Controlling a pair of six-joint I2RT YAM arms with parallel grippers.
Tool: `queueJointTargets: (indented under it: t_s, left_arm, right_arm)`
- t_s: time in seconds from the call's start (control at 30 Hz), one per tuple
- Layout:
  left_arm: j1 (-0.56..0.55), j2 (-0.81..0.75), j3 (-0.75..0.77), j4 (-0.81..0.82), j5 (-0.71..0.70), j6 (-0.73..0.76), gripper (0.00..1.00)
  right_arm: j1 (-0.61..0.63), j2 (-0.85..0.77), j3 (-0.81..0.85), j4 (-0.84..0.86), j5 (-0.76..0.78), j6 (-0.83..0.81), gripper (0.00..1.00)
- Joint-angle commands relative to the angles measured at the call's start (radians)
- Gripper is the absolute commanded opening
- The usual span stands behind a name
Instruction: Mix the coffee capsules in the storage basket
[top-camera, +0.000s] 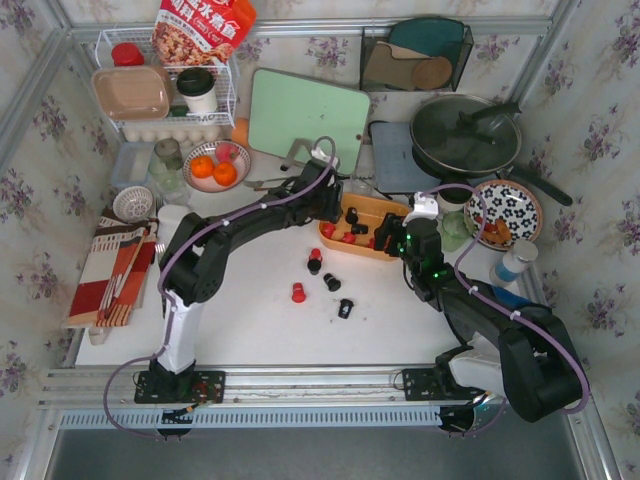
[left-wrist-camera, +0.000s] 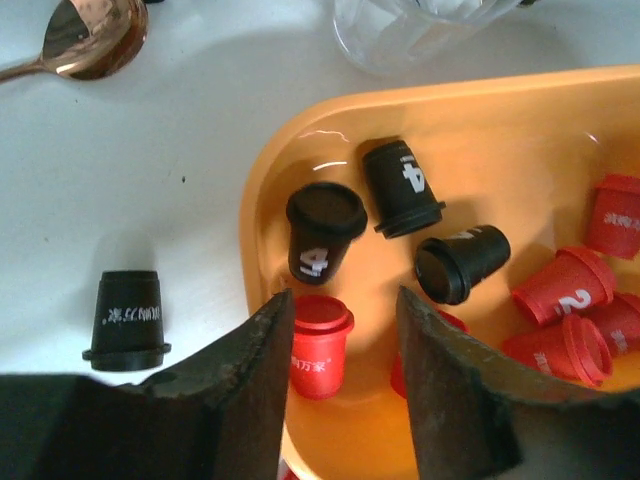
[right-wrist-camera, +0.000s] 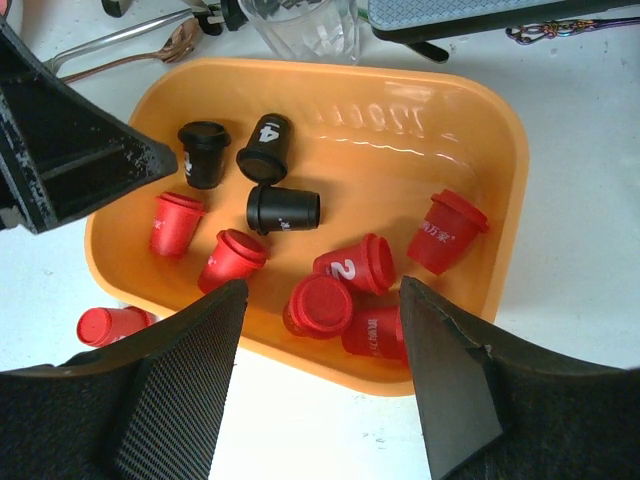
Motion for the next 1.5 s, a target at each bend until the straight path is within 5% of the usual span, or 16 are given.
queueJointTargets:
  t_s: [0.0, 0.07, 0.53, 0.9, 1.2, 1.47]
  left_arm:
    - [-0.002, -0.044, -0.042, 0.082, 0.006, 0.015, 0.54]
    - [-0.002, -0.072, -0.066, 0.107, 0.015, 0.026, 0.59]
    - [-0.007, -0.462, -0.487, 0.287, -0.015, 0.062, 0.56]
    - [-0.02, -0.764, -0.849, 0.301, -0.077, 0.116, 0.56]
    - [-0.031, -0.917, -1.146, 0.42, -0.313, 0.125, 0.57]
    - [-0.031, -0.909, -1.205, 0.459, -0.47, 0.047, 0.59]
  right_arm:
    - [0.001, 0.007, -0.001, 0.034, -0.002, 0.0, 0.7]
    - [0.001, 0.011, 0.002, 0.033, -0.004, -0.001, 0.7]
    - [0.041, -0.022, 0.012, 0.048, -0.021, -0.054, 0.67]
    - [0.146, -0.067, 0.151, -0.34, 0.116, 0.023, 0.65]
    - [0.411, -0.038, 0.186, -0.549, 0.162, 0.203, 0.63]
    - [0.559, 0.012, 0.182, -0.657, 0.192, 0.388, 0.62]
